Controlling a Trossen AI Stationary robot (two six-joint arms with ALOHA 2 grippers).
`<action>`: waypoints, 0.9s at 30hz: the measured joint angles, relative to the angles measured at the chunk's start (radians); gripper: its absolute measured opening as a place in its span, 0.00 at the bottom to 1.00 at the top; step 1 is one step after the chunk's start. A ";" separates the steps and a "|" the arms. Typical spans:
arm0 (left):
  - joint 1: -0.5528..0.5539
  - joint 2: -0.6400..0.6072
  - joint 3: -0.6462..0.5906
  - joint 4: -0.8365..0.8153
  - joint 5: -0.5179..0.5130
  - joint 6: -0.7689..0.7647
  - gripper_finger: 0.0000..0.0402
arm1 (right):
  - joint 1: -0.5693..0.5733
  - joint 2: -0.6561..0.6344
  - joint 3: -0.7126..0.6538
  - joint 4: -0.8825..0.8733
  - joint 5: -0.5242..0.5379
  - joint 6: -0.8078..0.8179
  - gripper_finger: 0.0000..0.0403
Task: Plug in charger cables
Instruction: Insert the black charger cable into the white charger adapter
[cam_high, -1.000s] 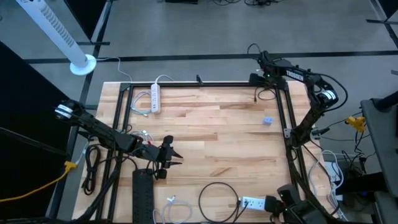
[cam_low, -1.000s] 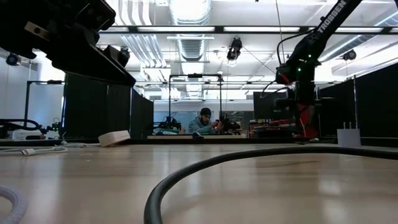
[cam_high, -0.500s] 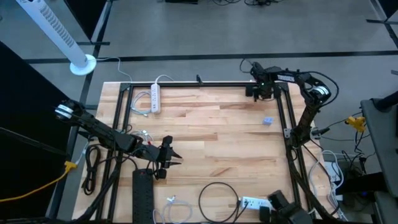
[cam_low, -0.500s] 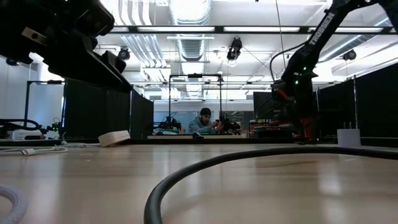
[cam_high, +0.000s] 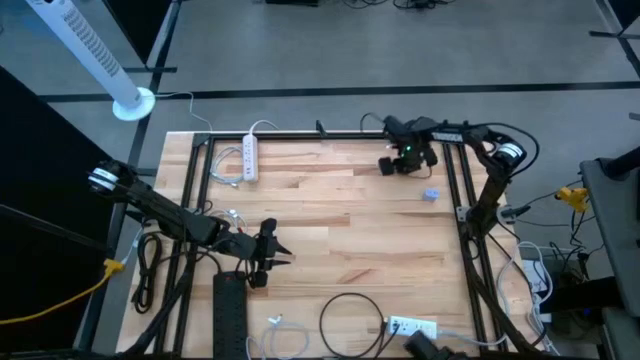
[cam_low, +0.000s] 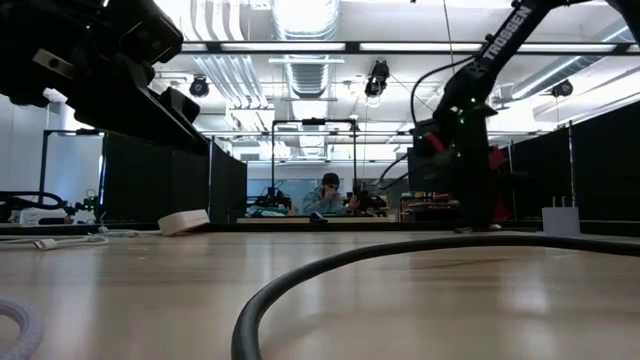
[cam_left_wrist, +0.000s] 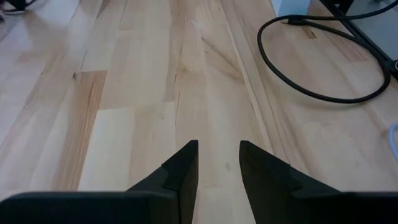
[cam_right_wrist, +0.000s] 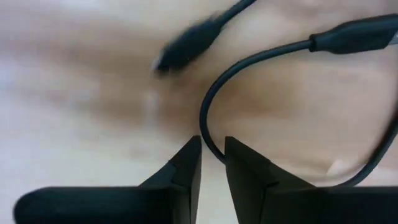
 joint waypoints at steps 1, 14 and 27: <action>0.000 0.000 0.000 0.000 0.000 -0.001 0.26 | 0.031 0.000 0.000 -0.014 0.002 -0.004 0.12; 0.000 0.000 0.000 0.002 0.000 -0.005 0.26 | 0.204 -0.005 0.048 -0.053 0.064 -0.132 0.31; 0.000 0.000 0.000 0.003 0.000 -0.010 0.26 | 0.010 0.022 0.085 -0.125 0.082 0.179 0.49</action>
